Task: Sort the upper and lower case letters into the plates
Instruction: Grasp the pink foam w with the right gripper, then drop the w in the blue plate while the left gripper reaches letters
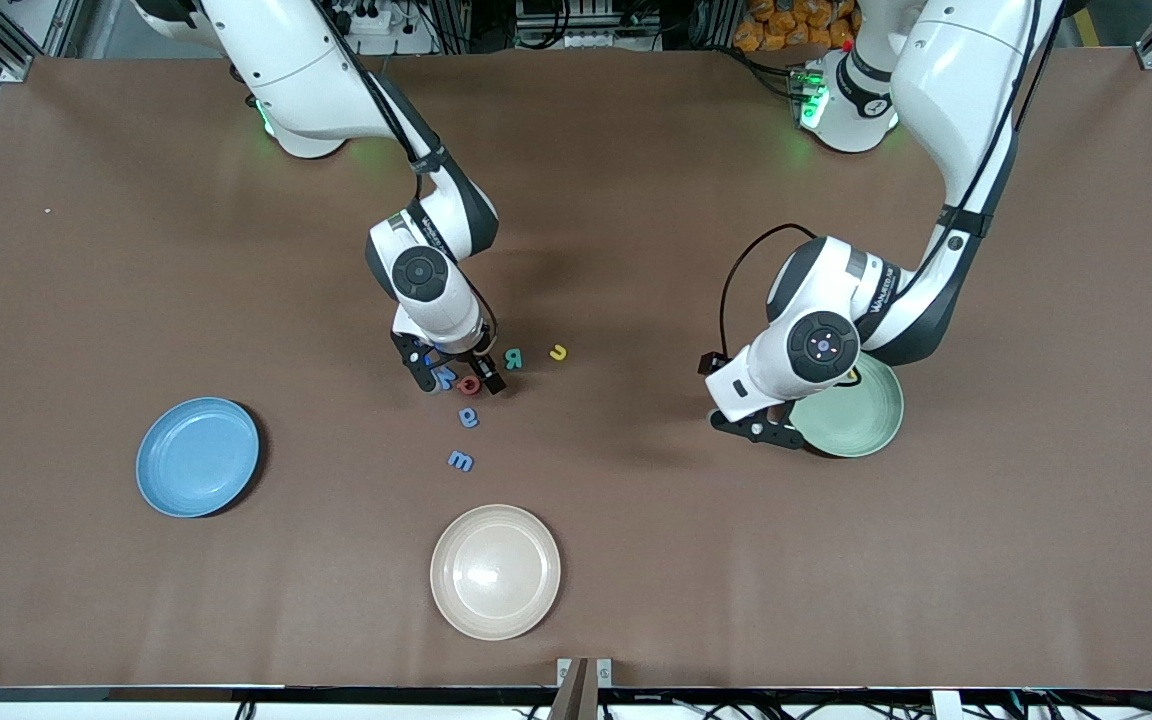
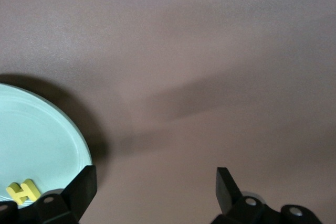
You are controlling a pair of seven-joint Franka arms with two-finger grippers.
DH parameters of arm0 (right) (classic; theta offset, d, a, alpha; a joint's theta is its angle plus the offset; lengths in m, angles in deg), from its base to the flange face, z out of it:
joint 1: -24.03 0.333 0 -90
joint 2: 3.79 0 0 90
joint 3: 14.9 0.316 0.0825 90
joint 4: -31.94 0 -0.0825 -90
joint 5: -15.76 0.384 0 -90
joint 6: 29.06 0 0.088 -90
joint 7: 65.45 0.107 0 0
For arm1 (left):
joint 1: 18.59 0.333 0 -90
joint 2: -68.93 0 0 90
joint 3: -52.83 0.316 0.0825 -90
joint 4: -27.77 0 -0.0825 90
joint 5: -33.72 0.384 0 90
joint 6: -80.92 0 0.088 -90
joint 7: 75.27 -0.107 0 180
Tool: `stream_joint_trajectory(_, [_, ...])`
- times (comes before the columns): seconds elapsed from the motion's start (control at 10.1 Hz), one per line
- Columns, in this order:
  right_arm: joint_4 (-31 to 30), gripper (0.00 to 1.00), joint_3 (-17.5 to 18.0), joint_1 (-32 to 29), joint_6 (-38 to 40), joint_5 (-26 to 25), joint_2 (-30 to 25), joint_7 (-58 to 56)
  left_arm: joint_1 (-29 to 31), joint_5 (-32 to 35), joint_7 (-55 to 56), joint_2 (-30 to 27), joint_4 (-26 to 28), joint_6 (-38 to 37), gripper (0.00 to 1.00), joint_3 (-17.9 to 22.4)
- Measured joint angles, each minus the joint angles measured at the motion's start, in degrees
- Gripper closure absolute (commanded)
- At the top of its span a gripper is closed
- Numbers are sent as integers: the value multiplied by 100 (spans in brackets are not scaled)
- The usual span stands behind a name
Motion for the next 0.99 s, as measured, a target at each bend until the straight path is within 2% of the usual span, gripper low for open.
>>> stream_joint_trajectory(0.1, [32,74,-3,0,0,0,17,2,0,0,0,11,-3,0,0,1])
stream_joint_trajectory(0.2, [63,100,-3,0,4,0,28,4,0,0,0,20,-9,0,0,1])
stream_joint_trajectory(0.99, [320,100,-30,-10,55,-1,-6,4,-95,-19,42,197,-281,0,0,-9])
